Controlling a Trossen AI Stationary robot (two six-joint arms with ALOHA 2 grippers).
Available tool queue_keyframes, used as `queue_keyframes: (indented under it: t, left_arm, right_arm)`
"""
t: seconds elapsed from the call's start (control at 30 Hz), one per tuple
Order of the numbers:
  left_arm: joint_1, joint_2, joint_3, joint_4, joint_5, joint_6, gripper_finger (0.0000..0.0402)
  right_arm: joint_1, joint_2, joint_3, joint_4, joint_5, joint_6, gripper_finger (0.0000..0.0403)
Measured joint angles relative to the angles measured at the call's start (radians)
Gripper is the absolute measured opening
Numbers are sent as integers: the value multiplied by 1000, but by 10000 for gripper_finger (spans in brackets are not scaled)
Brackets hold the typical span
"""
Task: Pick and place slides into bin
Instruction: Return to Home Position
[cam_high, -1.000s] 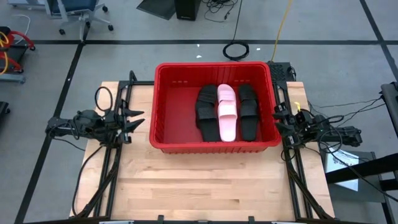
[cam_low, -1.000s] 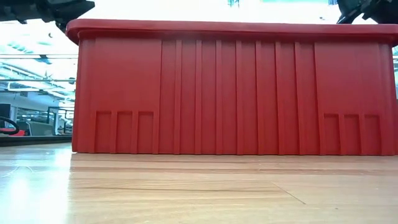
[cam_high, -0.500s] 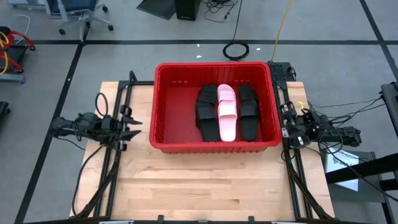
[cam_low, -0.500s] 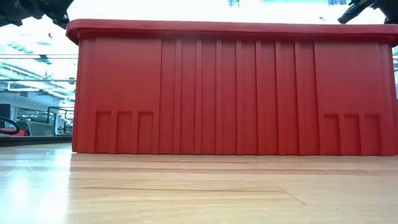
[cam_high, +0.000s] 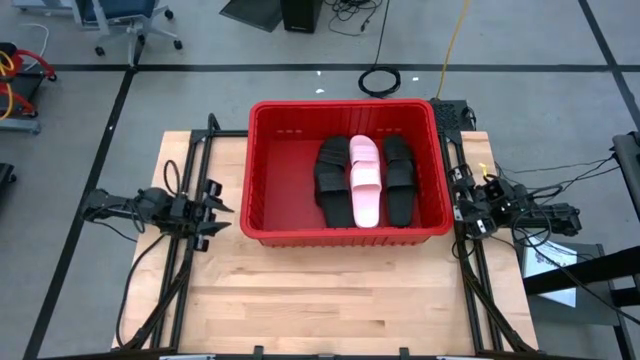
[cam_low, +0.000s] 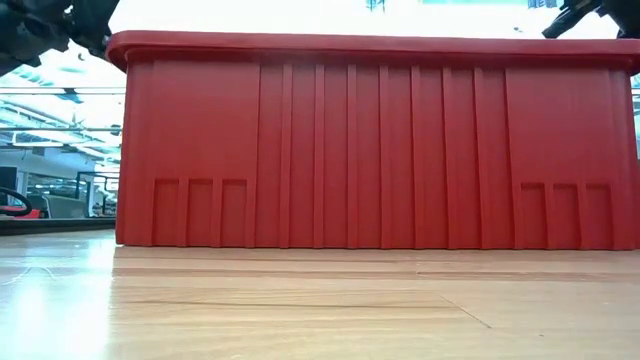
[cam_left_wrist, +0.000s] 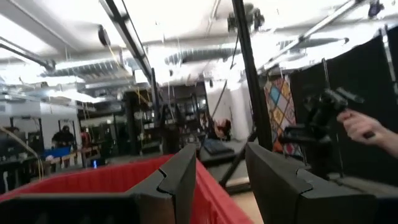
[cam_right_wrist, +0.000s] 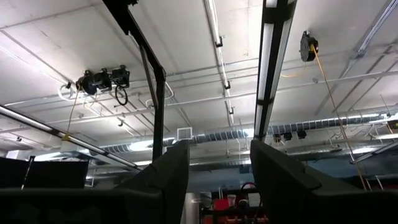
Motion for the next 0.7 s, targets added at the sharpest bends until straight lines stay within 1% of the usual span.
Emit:
queue_keyframes:
  t: [0.1, 0.33, 0.53, 0.7]
  left_arm:
    - [0, 0, 0, -45, -8, 3, 147]
    - [0, 1, 0, -63, -13, -7, 147]
    - [0, 1, 0, -141, -18, -4, 147]
    - [1, 1, 0, -164, -18, -2, 147]
  right_arm:
    - [0, 0, -1, -26, 0, -2, 160]
    - [0, 0, -1, -69, 3, 1, 160]
    - [0, 0, -1, -234, 5, -55, 160]
    - [0, 0, -1, -325, 6, -90, 160]
